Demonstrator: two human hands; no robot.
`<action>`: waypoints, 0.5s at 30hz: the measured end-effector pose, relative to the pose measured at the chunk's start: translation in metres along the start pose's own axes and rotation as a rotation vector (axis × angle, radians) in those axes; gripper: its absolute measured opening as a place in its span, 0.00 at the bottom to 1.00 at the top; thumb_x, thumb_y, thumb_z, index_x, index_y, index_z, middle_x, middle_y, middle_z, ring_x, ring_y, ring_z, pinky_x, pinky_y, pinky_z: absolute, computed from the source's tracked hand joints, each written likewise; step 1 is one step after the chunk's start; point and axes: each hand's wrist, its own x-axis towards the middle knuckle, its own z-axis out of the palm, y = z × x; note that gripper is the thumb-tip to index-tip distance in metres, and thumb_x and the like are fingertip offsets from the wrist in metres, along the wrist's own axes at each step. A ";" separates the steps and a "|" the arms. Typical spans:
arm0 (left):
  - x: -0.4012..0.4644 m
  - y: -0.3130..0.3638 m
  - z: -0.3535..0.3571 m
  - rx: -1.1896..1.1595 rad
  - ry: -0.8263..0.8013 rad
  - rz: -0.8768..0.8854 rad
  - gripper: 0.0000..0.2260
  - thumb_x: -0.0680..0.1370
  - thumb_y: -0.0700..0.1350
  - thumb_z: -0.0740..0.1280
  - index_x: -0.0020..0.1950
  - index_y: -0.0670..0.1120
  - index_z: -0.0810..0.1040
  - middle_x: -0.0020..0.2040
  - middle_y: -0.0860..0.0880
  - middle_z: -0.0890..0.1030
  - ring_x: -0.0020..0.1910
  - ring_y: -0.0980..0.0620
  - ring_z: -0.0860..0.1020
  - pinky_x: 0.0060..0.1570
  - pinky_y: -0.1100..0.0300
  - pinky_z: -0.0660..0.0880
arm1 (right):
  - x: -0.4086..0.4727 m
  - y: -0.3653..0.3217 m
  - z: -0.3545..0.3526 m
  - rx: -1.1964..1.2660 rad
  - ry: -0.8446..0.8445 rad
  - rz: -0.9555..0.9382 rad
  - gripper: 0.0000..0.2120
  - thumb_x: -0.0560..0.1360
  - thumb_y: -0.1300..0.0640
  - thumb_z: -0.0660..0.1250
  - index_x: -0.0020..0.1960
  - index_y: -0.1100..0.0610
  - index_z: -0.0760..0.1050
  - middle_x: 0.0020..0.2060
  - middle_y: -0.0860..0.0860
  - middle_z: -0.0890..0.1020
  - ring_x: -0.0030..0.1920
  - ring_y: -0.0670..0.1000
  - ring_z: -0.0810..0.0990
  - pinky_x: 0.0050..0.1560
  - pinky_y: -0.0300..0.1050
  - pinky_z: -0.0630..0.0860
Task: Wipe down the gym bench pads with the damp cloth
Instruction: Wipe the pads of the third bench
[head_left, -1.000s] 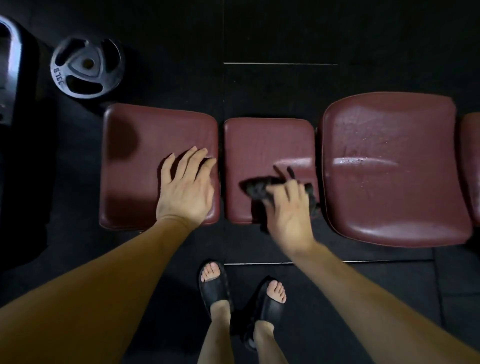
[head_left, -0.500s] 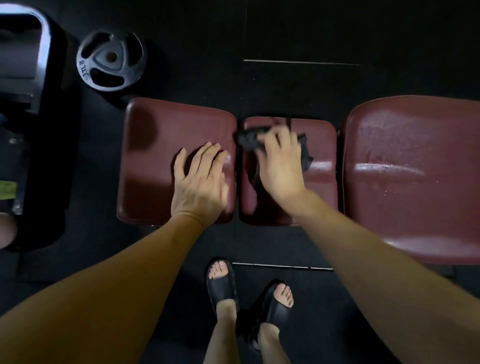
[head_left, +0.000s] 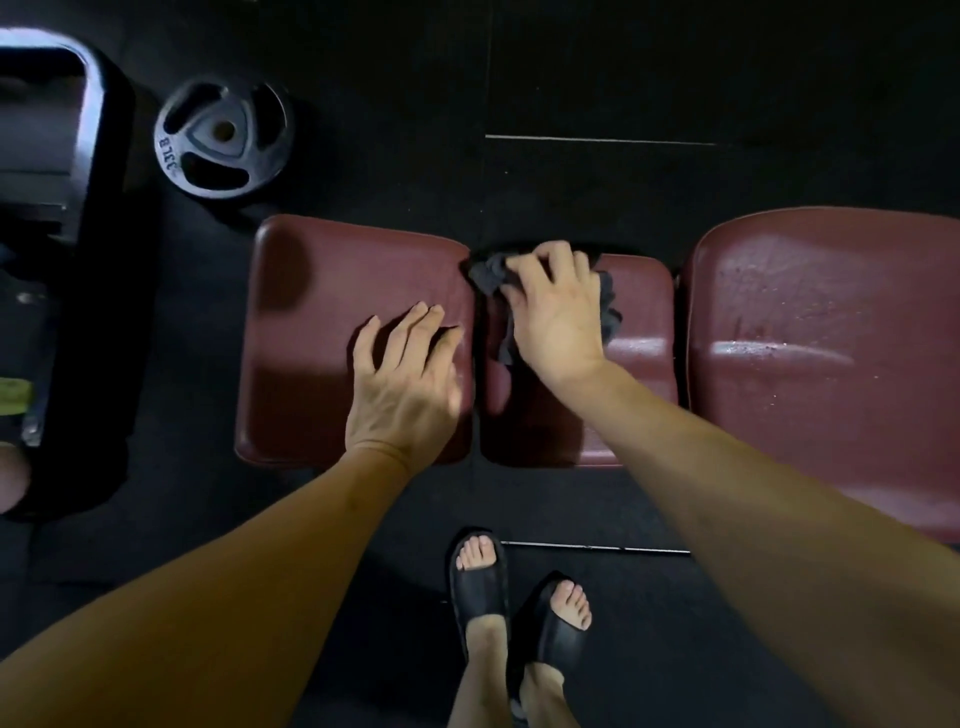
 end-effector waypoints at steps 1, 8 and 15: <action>0.000 0.000 0.000 -0.007 0.003 0.001 0.18 0.80 0.44 0.62 0.69 0.44 0.79 0.72 0.44 0.76 0.75 0.46 0.71 0.75 0.37 0.60 | 0.001 -0.002 0.001 -0.003 0.014 0.022 0.11 0.79 0.53 0.65 0.58 0.55 0.79 0.54 0.57 0.76 0.53 0.62 0.74 0.49 0.58 0.71; 0.001 0.001 -0.008 -0.049 -0.116 -0.022 0.20 0.81 0.47 0.57 0.72 0.45 0.76 0.74 0.45 0.73 0.76 0.46 0.67 0.76 0.37 0.57 | -0.102 -0.003 -0.025 0.117 -0.092 -0.020 0.09 0.78 0.57 0.70 0.58 0.56 0.81 0.49 0.56 0.76 0.48 0.59 0.74 0.48 0.56 0.72; 0.003 0.005 -0.018 -0.050 -0.283 -0.074 0.22 0.81 0.46 0.58 0.75 0.45 0.73 0.78 0.45 0.67 0.80 0.47 0.60 0.79 0.39 0.52 | -0.151 0.035 -0.067 0.037 -0.203 0.033 0.14 0.75 0.60 0.74 0.61 0.55 0.80 0.51 0.54 0.77 0.48 0.58 0.75 0.48 0.56 0.75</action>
